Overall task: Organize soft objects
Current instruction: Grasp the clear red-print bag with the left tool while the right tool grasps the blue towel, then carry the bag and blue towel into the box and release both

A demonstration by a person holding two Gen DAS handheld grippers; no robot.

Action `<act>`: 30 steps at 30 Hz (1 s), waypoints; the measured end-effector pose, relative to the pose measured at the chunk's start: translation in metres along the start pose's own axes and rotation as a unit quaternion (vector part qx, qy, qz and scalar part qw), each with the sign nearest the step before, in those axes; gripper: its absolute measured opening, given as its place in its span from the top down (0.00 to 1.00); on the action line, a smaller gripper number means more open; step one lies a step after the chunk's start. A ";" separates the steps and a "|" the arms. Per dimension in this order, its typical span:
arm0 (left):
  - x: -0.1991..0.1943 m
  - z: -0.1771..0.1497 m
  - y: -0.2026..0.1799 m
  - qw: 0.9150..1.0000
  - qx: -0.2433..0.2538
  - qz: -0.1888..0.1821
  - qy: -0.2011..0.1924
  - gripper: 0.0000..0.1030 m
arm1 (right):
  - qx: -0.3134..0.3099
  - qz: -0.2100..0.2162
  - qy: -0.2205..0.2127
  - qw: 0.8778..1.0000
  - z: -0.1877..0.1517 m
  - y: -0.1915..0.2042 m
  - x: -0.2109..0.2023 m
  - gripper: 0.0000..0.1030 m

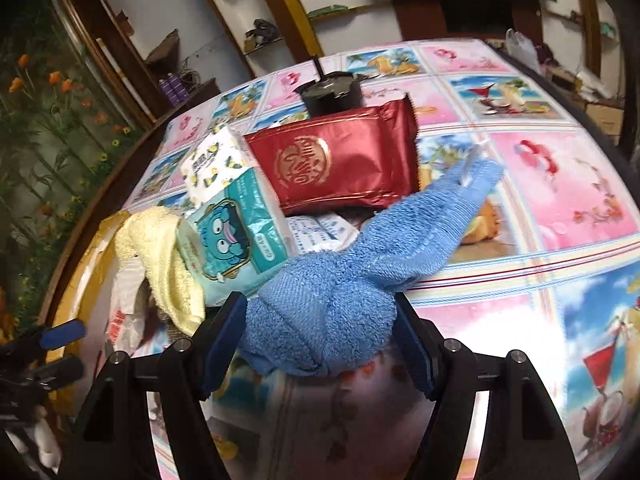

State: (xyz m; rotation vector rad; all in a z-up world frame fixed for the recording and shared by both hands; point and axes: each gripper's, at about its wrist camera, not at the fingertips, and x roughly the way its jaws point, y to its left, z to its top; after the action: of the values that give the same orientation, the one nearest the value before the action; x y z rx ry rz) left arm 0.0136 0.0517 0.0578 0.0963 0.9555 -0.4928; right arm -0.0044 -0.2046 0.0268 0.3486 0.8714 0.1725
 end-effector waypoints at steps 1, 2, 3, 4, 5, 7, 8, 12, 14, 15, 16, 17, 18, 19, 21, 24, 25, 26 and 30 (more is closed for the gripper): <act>0.005 0.003 -0.002 1.000 0.009 0.016 -0.003 0.32 | 0.003 0.012 0.001 1.000 0.000 -0.002 -0.001 0.36; 0.011 0.007 -0.005 0.999 0.018 0.035 -0.005 0.32 | 0.005 0.024 0.003 1.000 -0.001 -0.003 -0.002 0.39; 0.018 0.010 -0.007 0.998 0.028 0.055 -0.007 0.32 | 0.006 0.031 0.005 0.999 -0.002 -0.005 -0.003 0.39; 0.026 0.014 -0.011 0.997 0.038 0.071 -0.007 0.32 | 0.008 0.035 0.006 0.999 -0.003 -0.005 -0.003 0.40; 0.036 0.018 -0.016 0.994 0.056 0.090 -0.004 0.32 | 0.010 0.037 0.007 0.999 -0.004 -0.005 -0.004 0.40; 0.053 0.020 -0.026 0.987 0.095 0.128 0.005 0.32 | 0.011 0.035 0.006 0.999 -0.005 -0.005 -0.006 0.40; 0.064 0.021 -0.032 0.982 0.118 0.146 0.014 0.32 | 0.010 0.032 0.004 0.999 -0.006 -0.004 -0.006 0.40; 0.080 0.021 -0.032 0.981 0.126 0.146 0.026 0.51 | 0.007 0.027 0.002 1.000 -0.008 -0.003 -0.008 0.40; 0.073 0.022 -0.026 0.984 0.109 0.139 0.018 0.61 | 0.009 0.026 0.000 1.000 -0.008 -0.005 -0.008 0.40; 0.067 0.023 -0.022 0.988 0.096 0.119 0.011 0.62 | 0.010 0.026 -0.001 1.000 -0.007 -0.006 -0.008 0.40; 0.060 0.024 -0.018 0.991 0.081 0.104 0.006 0.62 | 0.012 0.026 -0.003 1.000 -0.007 -0.007 -0.008 0.41; 0.051 0.024 -0.012 0.994 0.064 0.090 -0.004 0.62 | 0.014 0.026 -0.005 1.000 -0.006 -0.007 -0.009 0.41; 0.046 0.025 -0.012 0.996 0.052 0.078 -0.012 0.62 | 0.015 0.026 -0.007 1.000 -0.006 -0.008 -0.010 0.42; 0.038 0.024 -0.010 0.997 0.039 0.059 -0.020 0.62 | 0.016 0.025 -0.009 1.000 -0.006 -0.008 -0.011 0.43; 0.019 0.020 -0.007 0.999 0.011 0.014 -0.040 0.63 | 0.019 0.025 -0.015 0.999 -0.005 -0.010 -0.013 0.44; -0.011 0.010 -0.008 0.996 -0.020 -0.038 -0.072 0.63 | 0.028 0.025 -0.029 0.999 -0.005 -0.014 -0.019 0.46; -0.021 0.006 -0.009 0.995 -0.025 -0.050 -0.082 0.63 | 0.031 0.024 -0.036 0.999 -0.004 -0.015 -0.021 0.47; -0.031 0.002 -0.009 0.993 -0.030 -0.061 -0.093 0.62 | 0.034 0.024 -0.043 0.998 -0.004 -0.016 -0.024 0.48; -0.062 -0.012 -0.007 0.988 -0.046 -0.091 -0.120 0.62 | 0.040 0.024 -0.073 0.996 -0.003 -0.019 -0.037 0.54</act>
State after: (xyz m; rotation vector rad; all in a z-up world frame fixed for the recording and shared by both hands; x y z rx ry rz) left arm -0.0281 0.0711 0.1017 -0.1319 0.7513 -0.6122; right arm -0.0301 -0.2323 0.0441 0.4522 0.7280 0.1554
